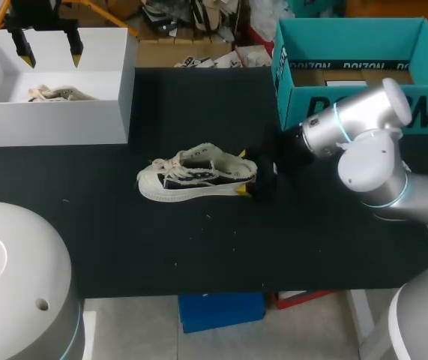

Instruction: Take the shoe out of the shoebox, open the shoe tongue, remove and reinsert the insole, then place the shoe into the shoebox

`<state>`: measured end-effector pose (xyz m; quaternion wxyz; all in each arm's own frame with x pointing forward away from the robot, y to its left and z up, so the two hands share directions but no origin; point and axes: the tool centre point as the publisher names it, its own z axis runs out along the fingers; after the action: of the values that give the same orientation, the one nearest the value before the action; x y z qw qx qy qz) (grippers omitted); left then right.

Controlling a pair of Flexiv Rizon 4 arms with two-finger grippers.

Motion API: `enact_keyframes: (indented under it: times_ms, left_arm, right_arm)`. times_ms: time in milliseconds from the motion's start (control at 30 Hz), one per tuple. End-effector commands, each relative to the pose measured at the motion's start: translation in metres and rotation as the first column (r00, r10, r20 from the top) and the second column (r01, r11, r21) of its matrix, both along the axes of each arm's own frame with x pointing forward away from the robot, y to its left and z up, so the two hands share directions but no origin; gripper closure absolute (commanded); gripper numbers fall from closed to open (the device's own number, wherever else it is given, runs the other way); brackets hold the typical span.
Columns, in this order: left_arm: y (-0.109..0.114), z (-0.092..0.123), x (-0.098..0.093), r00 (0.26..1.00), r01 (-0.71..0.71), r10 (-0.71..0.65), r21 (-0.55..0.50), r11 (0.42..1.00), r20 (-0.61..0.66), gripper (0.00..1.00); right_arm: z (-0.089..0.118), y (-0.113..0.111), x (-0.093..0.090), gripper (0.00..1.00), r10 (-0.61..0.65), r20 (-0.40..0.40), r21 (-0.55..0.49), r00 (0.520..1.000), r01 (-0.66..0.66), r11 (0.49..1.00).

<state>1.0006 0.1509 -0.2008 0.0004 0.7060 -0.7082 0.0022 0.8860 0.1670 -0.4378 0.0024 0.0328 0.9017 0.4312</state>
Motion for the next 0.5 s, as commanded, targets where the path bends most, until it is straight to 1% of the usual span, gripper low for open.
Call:
enact_keyframes:
  times_ms: [33, 67, 100, 500]
  left_arm:
    - [-0.0004, 0.0004, -0.0002, 1.0, -0.002, 0.002, 0.002, 1.0, -0.002, 0.0]
    - [-0.0004, 0.0004, -0.0002, 1.0, -0.002, 0.002, 0.002, 1.0, -0.002, 0.0]
    - [-0.0004, 0.0004, -0.0002, 1.0, -0.002, 0.002, 0.002, 1.0, -0.002, 0.0]
    - [-0.0004, 0.0004, -0.0002, 1.0, -0.002, 0.002, 0.002, 1.0, -0.002, 0.0]
  right_arm:
    - [-0.0032, 0.0029, 0.0044, 0.72, 0.008, -0.007, -0.014, 1.0, -0.008, 1.0]
    - [-0.0035, 0.003, 0.0043, 1.0, 0.009, -0.004, -0.028, 1.0, -0.009, 1.0]
    - [-0.004, 0.0028, 0.0043, 1.0, 0.016, -0.008, -0.015, 1.0, -0.017, 1.0]
    - [-0.004, 0.0028, 0.0043, 1.0, 0.016, -0.008, -0.015, 1.0, -0.017, 1.0]
